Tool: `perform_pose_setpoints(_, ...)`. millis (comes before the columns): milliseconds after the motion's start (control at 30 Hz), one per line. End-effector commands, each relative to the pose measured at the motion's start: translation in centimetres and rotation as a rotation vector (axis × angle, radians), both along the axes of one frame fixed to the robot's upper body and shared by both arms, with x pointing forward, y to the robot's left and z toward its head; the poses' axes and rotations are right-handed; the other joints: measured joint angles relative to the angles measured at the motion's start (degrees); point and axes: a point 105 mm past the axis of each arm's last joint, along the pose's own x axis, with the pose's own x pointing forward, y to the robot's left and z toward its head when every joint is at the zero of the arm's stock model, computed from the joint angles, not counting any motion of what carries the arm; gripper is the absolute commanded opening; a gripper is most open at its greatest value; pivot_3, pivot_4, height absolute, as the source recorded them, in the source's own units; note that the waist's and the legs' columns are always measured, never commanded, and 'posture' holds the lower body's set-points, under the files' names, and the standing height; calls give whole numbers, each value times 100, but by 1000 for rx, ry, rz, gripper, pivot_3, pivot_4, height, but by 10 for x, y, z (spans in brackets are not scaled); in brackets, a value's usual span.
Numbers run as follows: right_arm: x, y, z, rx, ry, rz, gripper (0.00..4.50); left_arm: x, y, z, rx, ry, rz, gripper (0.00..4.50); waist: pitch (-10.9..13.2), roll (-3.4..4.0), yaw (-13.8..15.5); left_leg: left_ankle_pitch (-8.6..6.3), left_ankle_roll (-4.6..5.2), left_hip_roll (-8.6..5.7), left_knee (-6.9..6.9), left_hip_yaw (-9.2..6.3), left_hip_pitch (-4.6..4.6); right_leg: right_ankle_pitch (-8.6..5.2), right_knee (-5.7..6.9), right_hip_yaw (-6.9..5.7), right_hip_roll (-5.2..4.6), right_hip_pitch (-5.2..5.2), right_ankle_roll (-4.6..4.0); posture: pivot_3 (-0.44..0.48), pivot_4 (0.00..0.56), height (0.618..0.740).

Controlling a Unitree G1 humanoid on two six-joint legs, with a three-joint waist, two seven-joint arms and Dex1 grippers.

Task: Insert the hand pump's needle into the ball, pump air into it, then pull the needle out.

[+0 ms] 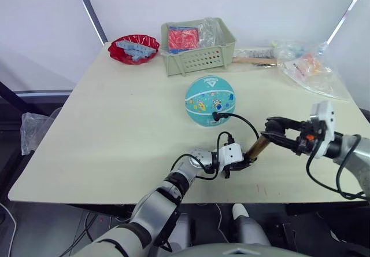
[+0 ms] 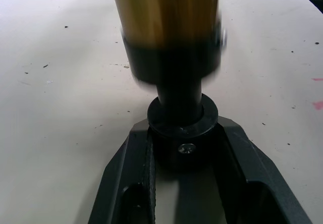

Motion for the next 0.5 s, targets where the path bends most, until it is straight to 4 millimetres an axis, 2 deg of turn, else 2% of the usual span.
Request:
perform_pose_setpoints(33,-3,1,-30,-45,87,-27,2069,-35,41,-66,255,191,-6,1123,-8,5,-6,0,0,0,0,1,1,0,0,1,0,0,0,0,150,738)
perform_pose_setpoints(367,1,-13,19,12,-46,-30,2069,-37,41,-67,253,196,-10,1123,3,20,16,0,0,0,0,-2,-4,0,-3,-4,1,0,0,0,150,738)
perform_pose_setpoints(500,2,-25,62,74,-149,-41,2069,-37,41,-67,252,196,-13,1123,32,45,25,0,0,-1,2,-2,-11,0,-5,-7,-1,-2,1,0,150,738)
